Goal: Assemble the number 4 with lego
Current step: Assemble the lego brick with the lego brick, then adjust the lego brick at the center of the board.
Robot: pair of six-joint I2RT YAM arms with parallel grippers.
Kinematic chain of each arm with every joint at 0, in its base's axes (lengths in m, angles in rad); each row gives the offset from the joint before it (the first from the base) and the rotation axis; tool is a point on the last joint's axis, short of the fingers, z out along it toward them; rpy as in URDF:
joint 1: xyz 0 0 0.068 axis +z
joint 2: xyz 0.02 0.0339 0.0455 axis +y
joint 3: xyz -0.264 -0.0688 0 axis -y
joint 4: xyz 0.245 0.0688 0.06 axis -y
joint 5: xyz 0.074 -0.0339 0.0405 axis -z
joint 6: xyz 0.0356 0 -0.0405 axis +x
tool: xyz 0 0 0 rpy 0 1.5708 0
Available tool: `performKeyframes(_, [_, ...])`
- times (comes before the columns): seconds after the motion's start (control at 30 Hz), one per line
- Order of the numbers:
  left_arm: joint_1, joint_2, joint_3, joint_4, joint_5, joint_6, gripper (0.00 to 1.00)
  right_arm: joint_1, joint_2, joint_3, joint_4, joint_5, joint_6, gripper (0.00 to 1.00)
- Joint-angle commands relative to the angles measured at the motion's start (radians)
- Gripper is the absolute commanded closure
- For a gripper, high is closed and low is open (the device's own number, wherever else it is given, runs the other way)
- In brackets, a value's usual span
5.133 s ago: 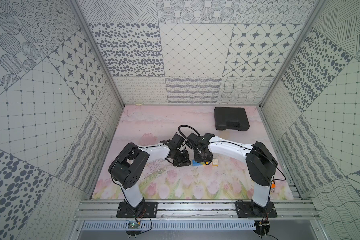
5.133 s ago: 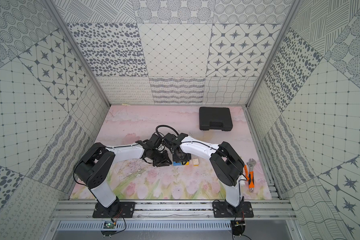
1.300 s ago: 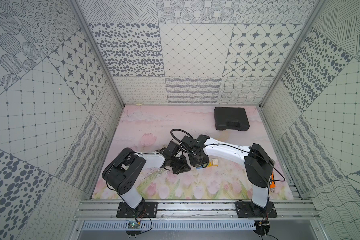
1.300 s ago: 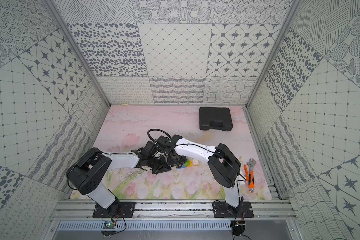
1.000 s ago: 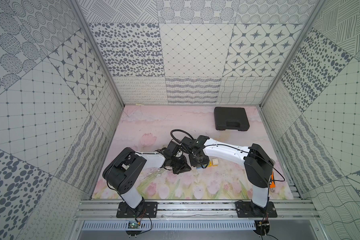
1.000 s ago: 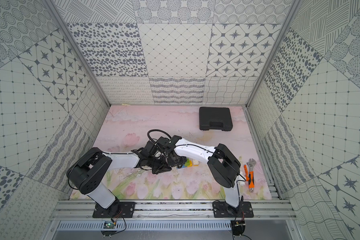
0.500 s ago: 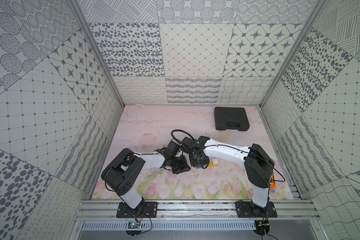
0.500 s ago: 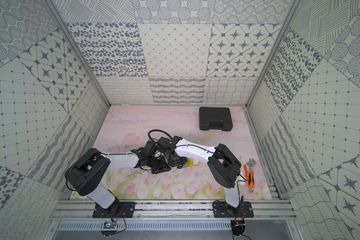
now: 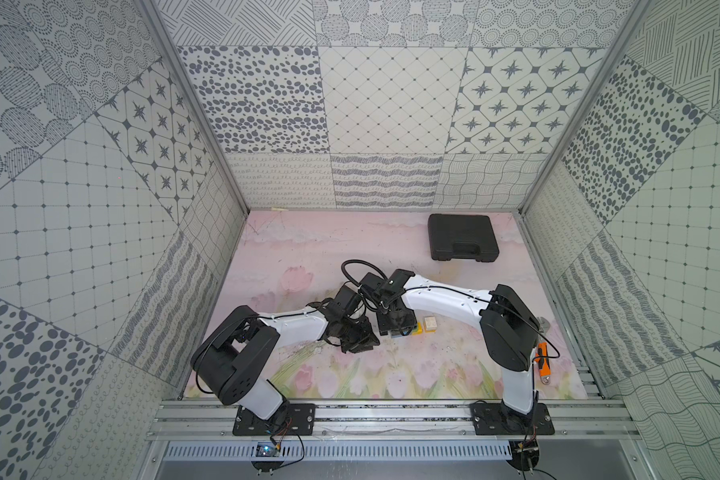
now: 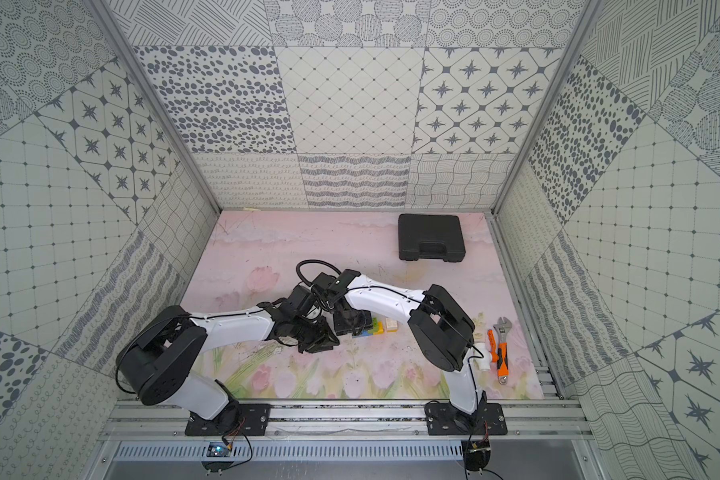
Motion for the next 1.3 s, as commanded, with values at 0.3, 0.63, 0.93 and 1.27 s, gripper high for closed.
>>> performKeyframes(0.3, [-0.081,0.185,0.153,-0.035,-0.019,0.023,0.68,-0.114,-0.328,-0.088,-0.031,0.137,0.005,0.14])
performKeyframes(0.63, [-0.052,0.279,0.254,-0.099,-0.151,0.048,0.78,-0.235,-0.400,-0.395,0.160,-0.007,-0.084,0.14])
performKeyframes(0.93, [-0.015,0.393,0.384,-0.136,-0.182,0.102,0.81,-0.269,-0.343,-0.424,0.220,0.002,-0.132,0.18])
performKeyframes(1.27, [0.011,0.437,0.428,-0.142,-0.187,0.141,0.81,-0.277,-0.498,-0.430,0.165,0.010,-0.124,0.17])
